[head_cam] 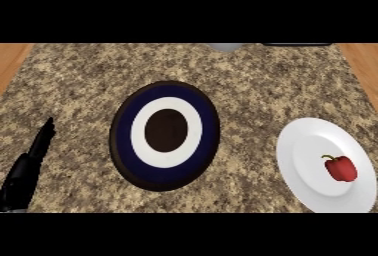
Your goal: Pick the bell pepper from the plate and place it in the plate
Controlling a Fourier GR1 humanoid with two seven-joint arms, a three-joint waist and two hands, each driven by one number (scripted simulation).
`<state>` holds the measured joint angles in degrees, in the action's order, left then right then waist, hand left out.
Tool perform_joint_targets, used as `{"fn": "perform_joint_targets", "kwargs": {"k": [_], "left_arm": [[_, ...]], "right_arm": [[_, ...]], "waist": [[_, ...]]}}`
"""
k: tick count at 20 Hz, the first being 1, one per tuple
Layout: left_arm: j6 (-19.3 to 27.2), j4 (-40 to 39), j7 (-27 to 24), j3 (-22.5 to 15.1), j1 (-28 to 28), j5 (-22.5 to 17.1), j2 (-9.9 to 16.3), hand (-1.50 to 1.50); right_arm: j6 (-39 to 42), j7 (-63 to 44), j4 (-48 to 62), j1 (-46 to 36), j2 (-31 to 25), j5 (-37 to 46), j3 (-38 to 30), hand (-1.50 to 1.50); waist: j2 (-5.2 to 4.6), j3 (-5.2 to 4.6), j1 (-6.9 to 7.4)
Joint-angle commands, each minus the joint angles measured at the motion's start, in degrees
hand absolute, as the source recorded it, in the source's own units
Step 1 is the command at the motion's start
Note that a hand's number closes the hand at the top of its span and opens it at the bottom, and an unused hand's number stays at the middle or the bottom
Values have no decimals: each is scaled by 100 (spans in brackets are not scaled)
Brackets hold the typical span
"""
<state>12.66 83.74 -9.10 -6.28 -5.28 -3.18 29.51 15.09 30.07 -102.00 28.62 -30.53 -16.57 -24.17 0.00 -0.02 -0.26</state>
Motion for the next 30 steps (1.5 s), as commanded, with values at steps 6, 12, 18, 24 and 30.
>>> {"fn": "perform_joint_targets", "kwargs": {"k": [6,12,18,24,30], "left_arm": [[-154,-298,-49,55,265,105,-201,0],[30,-122,21,-20,149,395,-430,0],[-384,-278,-15,271,264,234,-254,0],[-291,-3,237,317,229,452,-462,0],[-583,390,370,550,-20,593,-524,0]], "right_arm": [[-128,-1557,154,-612,-697,1144,359,-150],[12,-2487,-97,-1008,-774,1768,905,-150],[416,-2239,911,-1477,-1182,2628,1152,-150],[522,-1681,2330,-2409,-1098,3449,1534,-150],[760,-1524,2413,-2527,-741,3850,1592,-150]], "waist": [[-18,-1,63],[-9,-1,55],[-13,2,54],[-11,6,80],[1,4,51]]}}
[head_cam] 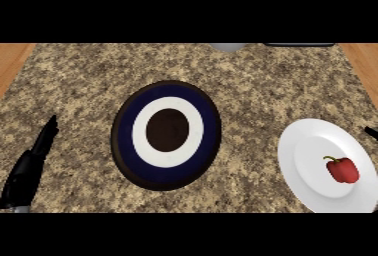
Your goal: Pick the bell pepper from the plate and place it in the plate
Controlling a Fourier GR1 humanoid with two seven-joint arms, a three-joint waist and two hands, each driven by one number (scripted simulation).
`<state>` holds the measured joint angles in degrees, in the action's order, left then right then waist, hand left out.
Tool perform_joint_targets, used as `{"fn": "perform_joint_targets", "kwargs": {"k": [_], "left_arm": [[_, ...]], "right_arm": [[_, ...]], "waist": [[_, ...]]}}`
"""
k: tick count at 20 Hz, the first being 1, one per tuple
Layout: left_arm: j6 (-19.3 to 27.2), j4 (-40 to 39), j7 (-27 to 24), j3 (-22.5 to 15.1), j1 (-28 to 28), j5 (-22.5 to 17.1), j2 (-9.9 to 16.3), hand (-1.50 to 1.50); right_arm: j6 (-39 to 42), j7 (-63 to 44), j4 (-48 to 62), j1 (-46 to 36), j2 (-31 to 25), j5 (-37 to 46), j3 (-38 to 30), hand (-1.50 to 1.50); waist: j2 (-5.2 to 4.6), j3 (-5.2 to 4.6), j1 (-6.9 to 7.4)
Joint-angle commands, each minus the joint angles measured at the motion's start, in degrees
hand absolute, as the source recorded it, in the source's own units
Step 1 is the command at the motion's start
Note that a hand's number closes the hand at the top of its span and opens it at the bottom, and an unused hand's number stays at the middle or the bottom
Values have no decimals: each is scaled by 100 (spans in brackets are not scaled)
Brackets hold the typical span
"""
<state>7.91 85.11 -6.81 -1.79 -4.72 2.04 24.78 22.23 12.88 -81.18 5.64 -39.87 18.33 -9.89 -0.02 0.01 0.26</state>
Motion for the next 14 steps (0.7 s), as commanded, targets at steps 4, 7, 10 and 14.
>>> {"fn": "perform_joint_targets", "kwargs": {"k": [4,7,10,14], "left_arm": [[-5,-26,-312,114,-329,354,-345,0],[-151,441,170,133,-267,408,-328,0],[-78,-252,-40,168,195,637,-616,0],[-573,-95,-403,621,-190,390,-356,0]], "right_arm": [[159,644,888,-384,182,606,111,-150],[140,397,853,-439,357,887,235,-150],[131,457,1275,-801,429,1061,129,-150],[-48,699,1462,-727,650,1322,192,-150]], "waist": [[2,0,-6],[5,1,-8],[0,0,-19],[3,-1,-13]]}}
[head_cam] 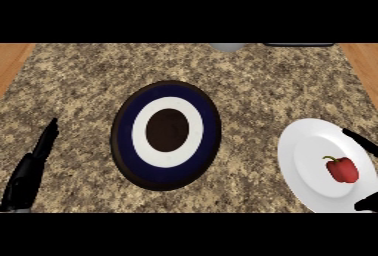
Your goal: Pick the bell pepper from the plate and place it in the plate
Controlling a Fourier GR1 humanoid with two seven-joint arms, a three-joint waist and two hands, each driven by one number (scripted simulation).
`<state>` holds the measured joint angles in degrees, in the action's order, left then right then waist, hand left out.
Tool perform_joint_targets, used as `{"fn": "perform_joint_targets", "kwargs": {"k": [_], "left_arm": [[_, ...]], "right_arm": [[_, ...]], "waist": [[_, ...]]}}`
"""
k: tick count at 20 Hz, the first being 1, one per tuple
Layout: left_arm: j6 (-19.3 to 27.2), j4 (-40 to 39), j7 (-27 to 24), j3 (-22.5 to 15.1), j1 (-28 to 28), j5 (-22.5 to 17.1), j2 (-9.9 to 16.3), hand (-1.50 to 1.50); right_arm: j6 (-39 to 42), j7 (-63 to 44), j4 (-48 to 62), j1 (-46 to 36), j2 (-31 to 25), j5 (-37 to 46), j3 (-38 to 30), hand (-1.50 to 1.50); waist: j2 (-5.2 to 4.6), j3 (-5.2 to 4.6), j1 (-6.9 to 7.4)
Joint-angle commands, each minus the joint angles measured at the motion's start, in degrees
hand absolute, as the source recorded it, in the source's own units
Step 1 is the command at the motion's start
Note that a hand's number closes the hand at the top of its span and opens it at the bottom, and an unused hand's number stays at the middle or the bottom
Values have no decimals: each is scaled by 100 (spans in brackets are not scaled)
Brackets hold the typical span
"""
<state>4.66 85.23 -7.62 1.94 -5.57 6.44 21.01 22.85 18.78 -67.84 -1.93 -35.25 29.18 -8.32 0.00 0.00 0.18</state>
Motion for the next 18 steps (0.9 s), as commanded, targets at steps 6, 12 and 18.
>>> {"fn": "perform_joint_targets", "kwargs": {"k": [6,12,18], "left_arm": [[-293,588,232,338,-267,168,-173,0],[-213,671,413,152,-174,464,-436,0],[-405,-302,-308,565,141,313,-313,0]], "right_arm": [[-205,13,332,-281,483,563,87,-150],[-552,894,1224,-674,581,599,-45,150],[-1566,-69,1125,-423,1191,1028,-70,150]], "waist": [[3,1,8],[0,3,18],[-8,-1,-11]]}}
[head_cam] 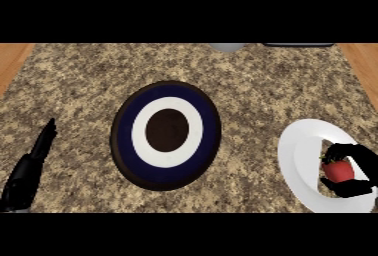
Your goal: Pick the bell pepper from the plate and place it in the plate
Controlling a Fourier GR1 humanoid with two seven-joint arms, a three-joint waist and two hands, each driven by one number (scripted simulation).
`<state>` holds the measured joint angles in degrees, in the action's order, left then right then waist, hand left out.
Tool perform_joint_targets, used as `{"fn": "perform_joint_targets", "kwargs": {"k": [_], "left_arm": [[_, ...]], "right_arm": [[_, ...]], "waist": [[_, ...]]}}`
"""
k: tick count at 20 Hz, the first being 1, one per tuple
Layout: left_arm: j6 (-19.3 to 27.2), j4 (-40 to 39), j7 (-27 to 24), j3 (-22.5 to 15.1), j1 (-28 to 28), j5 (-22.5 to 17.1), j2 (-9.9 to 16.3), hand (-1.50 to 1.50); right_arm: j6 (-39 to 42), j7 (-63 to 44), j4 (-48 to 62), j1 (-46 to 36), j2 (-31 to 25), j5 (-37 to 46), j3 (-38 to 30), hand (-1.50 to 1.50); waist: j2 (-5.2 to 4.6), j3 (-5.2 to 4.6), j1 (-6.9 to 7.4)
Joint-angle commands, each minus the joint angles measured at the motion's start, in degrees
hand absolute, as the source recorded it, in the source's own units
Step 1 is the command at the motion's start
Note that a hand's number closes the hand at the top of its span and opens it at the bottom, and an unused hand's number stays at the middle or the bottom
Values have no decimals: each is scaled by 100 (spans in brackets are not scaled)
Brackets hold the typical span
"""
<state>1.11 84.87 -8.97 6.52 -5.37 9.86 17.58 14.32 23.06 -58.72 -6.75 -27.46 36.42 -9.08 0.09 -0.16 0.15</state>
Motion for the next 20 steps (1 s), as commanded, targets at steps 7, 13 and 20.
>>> {"fn": "perform_joint_targets", "kwargs": {"k": [7,13,20], "left_arm": [[21,106,118,-85,43,81,-117,0],[39,262,203,-91,-163,102,-165,0],[-34,-171,-4,124,71,70,-14,0]], "right_arm": [[-1747,-2404,-669,275,1476,1080,267,150],[-2658,-2719,-1922,751,1780,1451,172,150],[-3026,-2348,-4099,1373,1627,1248,65,150]], "waist": [[-3,15,-11],[26,11,-82],[22,5,-166]]}}
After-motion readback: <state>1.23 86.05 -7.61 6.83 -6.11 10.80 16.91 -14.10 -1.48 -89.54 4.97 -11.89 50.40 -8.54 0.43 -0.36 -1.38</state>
